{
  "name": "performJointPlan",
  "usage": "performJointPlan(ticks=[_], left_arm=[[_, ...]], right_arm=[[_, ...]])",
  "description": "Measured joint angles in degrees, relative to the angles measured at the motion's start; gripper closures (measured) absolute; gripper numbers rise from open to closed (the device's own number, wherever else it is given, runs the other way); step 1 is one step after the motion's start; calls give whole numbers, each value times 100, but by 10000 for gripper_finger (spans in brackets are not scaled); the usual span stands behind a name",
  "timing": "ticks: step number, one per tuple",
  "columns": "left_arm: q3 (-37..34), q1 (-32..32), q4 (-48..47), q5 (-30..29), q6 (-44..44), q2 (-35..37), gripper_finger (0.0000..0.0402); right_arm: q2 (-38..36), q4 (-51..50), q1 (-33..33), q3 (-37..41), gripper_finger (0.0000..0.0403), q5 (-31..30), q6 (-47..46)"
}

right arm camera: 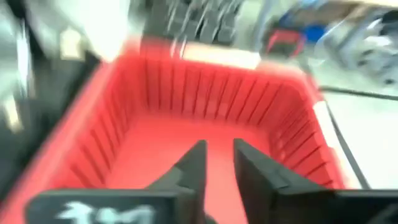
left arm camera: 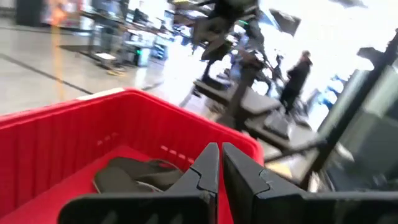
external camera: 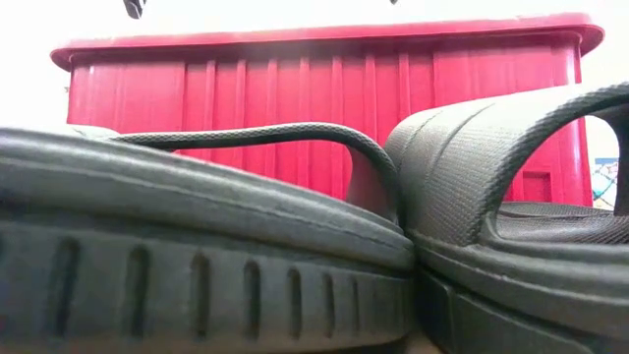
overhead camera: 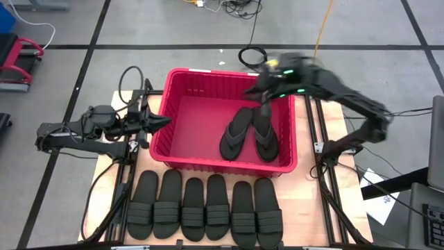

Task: Pick and place slides into bin
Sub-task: Put the black slipper into the red bin

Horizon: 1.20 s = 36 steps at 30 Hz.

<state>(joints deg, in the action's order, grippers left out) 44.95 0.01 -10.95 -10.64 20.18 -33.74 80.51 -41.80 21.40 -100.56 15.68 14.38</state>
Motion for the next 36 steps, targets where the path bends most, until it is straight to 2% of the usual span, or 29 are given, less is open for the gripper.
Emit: performJointPlan(ticks=[3,7,12,17,21,28,32,36], left_arm=[[1,-59,80,-162,132,-65,380],[7,-252,316,118,29,-388,381],[357,-699,472,956,-105,-1294,381],[1318,-1178,182,2206,-138,-2519,381],[2292,-1506,-609,3116,-291,-3497,381],[3952,-1895,-2206,4181,-1213,-5070,380],[4761,-1906,-3092,4567,-1923,-5967,380],[5228,-1906,-3928,4761,-3041,-6721,365]], right_arm=[[-681,252,-118,127,393,-332,-793],[-1423,232,-394,455,397,-813,-1007],[-2195,523,-560,1175,400,-861,-1417],[-2728,815,-656,2135,402,-987,-1796],[-3006,942,-657,2822,402,-985,-2099],[-3425,1332,-657,3714,403,-957,-2657],[-3649,1600,-656,4018,403,-677,-2865],[-3836,1780,-653,4200,403,-453,-2980]])
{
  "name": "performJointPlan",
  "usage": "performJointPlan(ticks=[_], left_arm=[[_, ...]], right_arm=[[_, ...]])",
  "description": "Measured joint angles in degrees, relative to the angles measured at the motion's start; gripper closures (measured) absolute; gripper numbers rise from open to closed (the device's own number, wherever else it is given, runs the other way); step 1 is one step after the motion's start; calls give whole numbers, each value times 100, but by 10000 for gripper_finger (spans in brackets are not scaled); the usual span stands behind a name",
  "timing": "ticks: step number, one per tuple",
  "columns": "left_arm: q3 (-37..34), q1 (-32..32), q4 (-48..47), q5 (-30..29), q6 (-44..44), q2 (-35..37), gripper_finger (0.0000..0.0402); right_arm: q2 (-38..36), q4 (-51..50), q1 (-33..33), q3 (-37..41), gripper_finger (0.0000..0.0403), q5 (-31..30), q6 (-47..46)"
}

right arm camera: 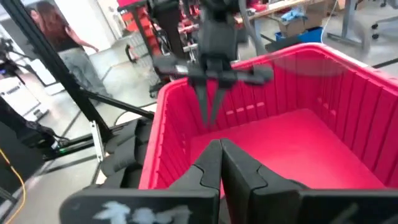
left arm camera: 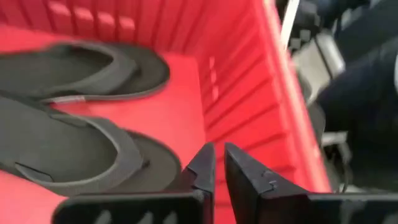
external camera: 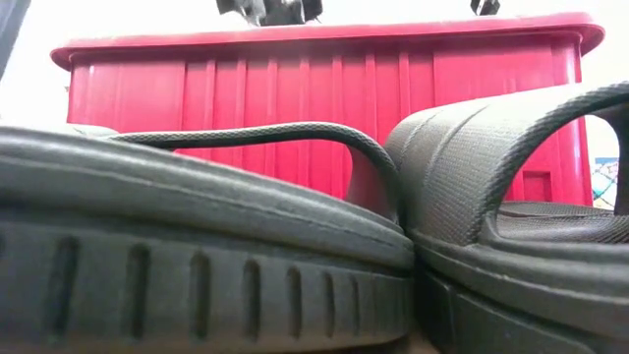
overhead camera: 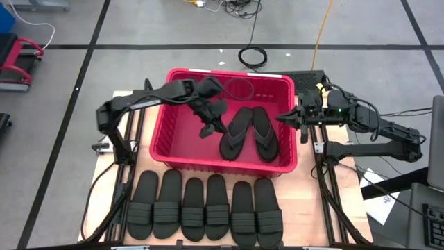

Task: Pick and place slides into bin
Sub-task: Put the black slipper into the red bin

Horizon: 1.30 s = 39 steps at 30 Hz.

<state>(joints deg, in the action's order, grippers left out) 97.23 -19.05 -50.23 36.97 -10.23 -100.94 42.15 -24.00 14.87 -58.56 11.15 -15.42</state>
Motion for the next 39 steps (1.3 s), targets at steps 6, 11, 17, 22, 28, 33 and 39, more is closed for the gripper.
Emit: performJointPlan(ticks=[6,11,17,22,28,33,39], left_arm=[[188,-28,-407,-605,-968,-599,274],[194,-6,-300,-1650,-1875,-815,196],[195,93,-327,-2636,-3027,-1074,162],[192,162,-183,-2609,-3384,-1328,160],[190,197,691,-2656,-3467,-1570,160],[192,269,458,-2694,-3916,-1703,160],[192,291,-43,-2607,-3909,-1699,160]], right_arm=[[-145,6,0,19,403,113,-56],[-179,6,0,19,403,113,-125],[-177,-26,0,19,403,115,-377],[-173,-29,0,19,403,115,-492],[-160,-29,0,19,403,115,-519],[-160,-39,0,19,403,117,-726],[-160,-172,0,19,403,146,-794]])
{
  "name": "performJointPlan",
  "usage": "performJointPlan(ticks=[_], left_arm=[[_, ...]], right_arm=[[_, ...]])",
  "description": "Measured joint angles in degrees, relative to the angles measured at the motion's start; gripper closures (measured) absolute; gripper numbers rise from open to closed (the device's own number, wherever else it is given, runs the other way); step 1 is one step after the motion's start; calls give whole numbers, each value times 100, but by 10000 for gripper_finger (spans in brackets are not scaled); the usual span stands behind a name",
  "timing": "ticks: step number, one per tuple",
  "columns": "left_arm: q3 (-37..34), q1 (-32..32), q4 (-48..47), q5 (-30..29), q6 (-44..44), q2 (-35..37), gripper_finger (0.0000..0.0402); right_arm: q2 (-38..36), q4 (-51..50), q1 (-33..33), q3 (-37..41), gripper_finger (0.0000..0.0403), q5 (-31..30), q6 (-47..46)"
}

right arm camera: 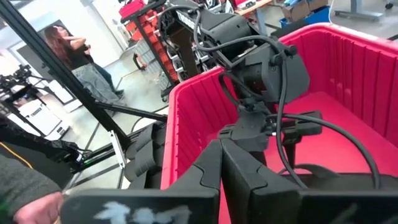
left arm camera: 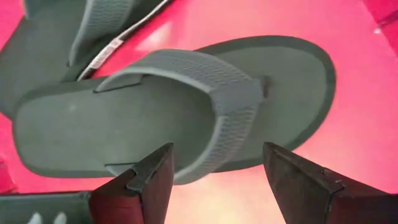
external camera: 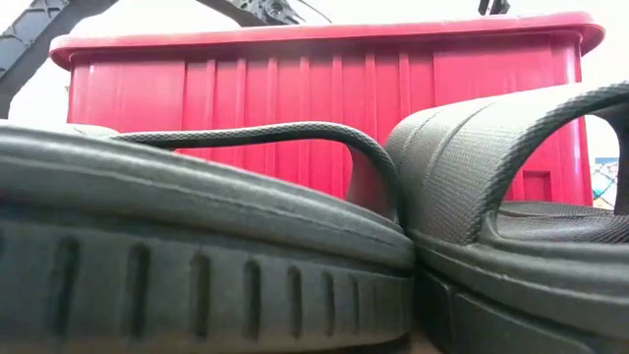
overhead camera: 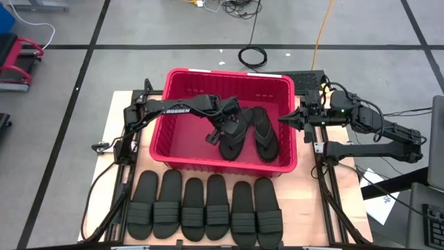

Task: Pick and place slides into bin
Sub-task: Put the black slipper into the red bin

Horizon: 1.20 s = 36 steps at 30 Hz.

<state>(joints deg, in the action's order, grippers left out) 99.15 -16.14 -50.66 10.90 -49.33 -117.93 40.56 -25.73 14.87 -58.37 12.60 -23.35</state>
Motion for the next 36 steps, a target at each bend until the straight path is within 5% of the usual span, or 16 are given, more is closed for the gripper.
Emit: performJointPlan(ticks=[7,20,24,29,36], left_arm=[[-113,-15,4,-33,-619,-36,160],[-203,-67,565,-37,-296,-509,165],[-203,-66,593,-104,-98,-588,225],[-133,-66,622,-183,330,-584,374],[79,-60,573,67,177,-575,397]], right_arm=[[-2,-31,0,0,403,120,39],[-2,-32,0,0,403,130,-93],[-7,-32,1,0,403,220,-139],[-9,-27,2,0,403,411,-132],[-9,-27,1,0,403,413,8]])
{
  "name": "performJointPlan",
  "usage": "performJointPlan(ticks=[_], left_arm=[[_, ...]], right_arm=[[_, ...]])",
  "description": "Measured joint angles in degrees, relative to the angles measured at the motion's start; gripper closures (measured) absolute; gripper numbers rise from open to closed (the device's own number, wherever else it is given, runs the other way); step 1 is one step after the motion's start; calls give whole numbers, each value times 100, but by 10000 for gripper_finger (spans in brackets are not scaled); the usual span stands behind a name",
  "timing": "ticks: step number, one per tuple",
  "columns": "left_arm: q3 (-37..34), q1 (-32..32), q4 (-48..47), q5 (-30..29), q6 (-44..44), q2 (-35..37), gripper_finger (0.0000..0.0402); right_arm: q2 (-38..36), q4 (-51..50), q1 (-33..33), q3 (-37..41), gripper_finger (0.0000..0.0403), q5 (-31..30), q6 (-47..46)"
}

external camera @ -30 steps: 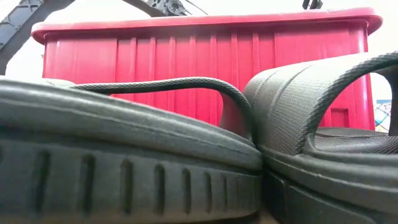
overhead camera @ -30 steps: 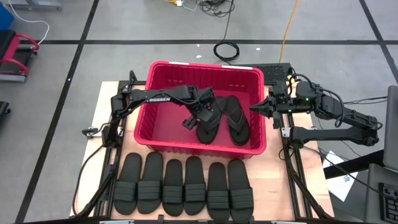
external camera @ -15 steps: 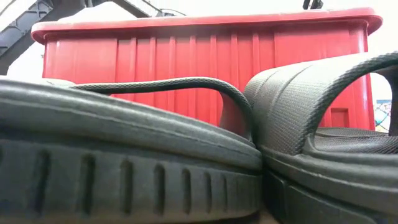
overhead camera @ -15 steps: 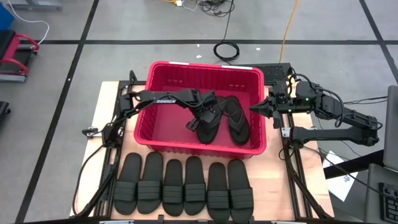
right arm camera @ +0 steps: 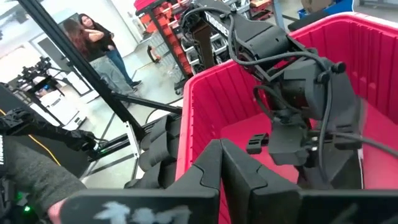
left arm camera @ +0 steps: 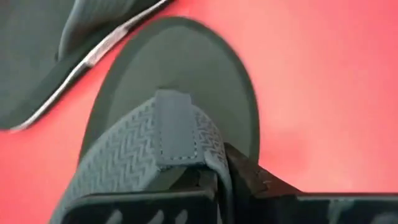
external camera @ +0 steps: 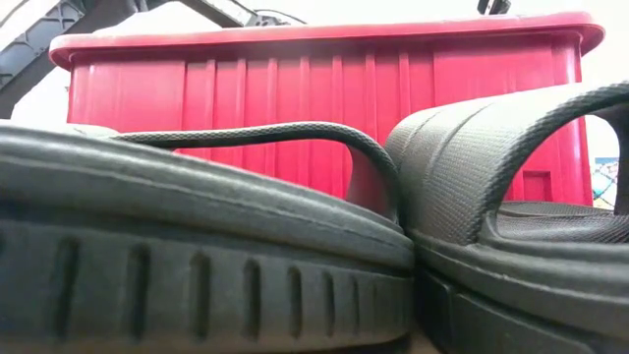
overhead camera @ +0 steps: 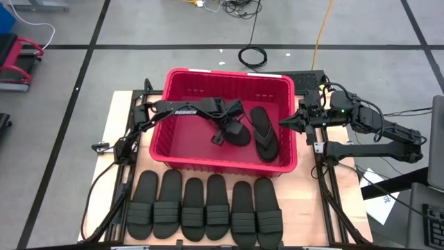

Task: Pick and place slides into bin
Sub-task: Put the black slipper into the red bin

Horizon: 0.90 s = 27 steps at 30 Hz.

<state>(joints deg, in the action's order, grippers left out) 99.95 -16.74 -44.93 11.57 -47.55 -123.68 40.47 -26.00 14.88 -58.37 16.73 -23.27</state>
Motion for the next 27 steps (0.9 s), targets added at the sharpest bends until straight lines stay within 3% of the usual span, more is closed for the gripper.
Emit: performJointPlan(ticks=[7,16,21,27], left_arm=[[17,148,-123,353,-894,0,399],[17,256,-94,562,-1106,0,400],[17,295,-115,988,-1331,0,401],[17,351,-129,960,-1436,0,401]], right_arm=[[2,-2,1,0,403,0,35],[5,-2,2,0,403,-4,164],[49,-5,2,0,403,-7,269],[128,-4,2,0,403,-7,317]])
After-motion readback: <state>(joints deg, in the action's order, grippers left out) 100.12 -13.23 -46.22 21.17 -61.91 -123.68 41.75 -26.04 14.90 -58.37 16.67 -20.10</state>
